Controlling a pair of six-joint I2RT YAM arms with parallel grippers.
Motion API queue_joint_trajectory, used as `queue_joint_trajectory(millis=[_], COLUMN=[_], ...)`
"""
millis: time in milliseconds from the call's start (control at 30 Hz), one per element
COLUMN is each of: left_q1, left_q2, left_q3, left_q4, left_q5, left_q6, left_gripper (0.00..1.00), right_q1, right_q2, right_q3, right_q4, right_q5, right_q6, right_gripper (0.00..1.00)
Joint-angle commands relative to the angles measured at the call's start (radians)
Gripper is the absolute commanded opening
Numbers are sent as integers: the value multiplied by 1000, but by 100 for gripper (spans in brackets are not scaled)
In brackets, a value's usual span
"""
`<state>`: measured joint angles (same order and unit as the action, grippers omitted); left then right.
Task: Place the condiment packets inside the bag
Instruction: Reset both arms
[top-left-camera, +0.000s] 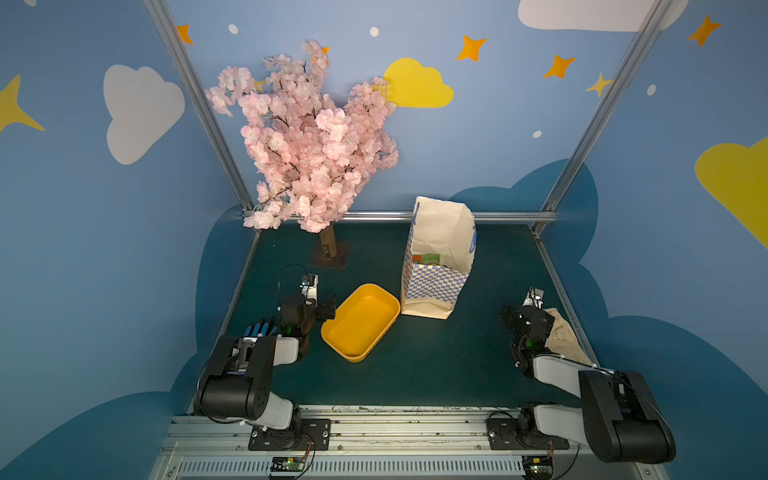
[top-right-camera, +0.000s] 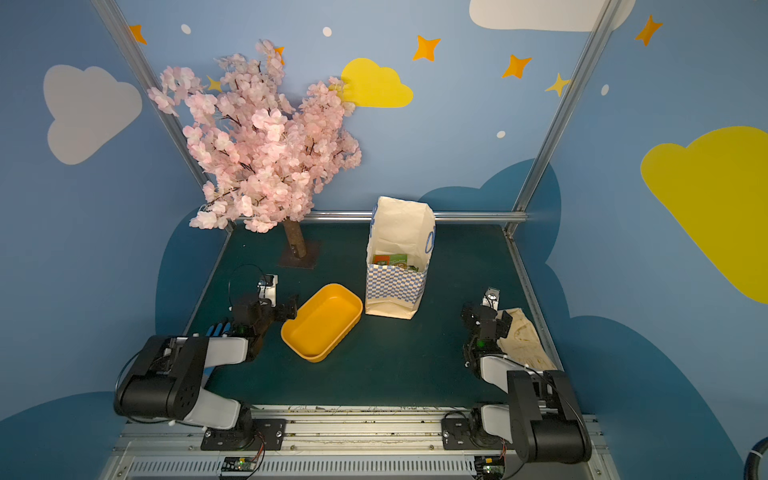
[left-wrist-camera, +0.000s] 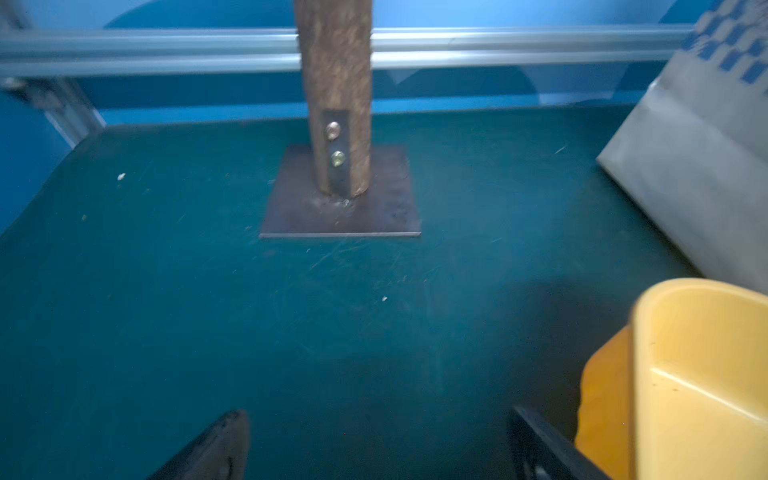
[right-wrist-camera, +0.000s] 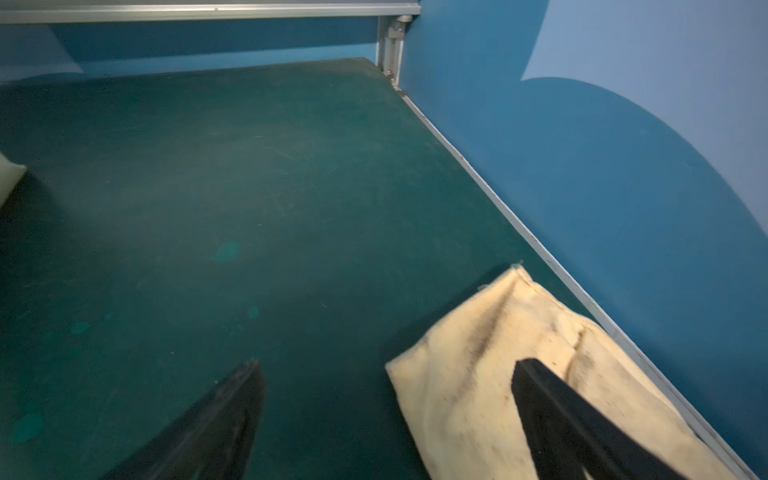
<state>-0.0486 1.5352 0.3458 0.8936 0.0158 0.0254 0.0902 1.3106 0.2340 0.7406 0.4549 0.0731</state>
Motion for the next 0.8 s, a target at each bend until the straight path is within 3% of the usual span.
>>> queue_joint_trajectory(millis=[0,67,200,267,767], left_q1=[-11,-11,-11,-11,-13], left_q2=[10,9,34,31,34], left_q3=[-27,15,24,23,23], left_q4=[114,3,38,32,37], left_q5=[-36,-47,6,3,6], left_q6=[49,43,66,63,68], left_gripper=[100,100,100,100,100], right_q1=[0,-3,-3,-6,-4], right_q2=[90,124,144,145,144], right_q3=[15,35,225,197,213], right_q4=[206,199,-159,-94,-128], right_q5=[-121,-129,-45,-39,-51], right_q6=[-53,-36,-28,-17,-36], right_gripper=[98,98,98,98,98])
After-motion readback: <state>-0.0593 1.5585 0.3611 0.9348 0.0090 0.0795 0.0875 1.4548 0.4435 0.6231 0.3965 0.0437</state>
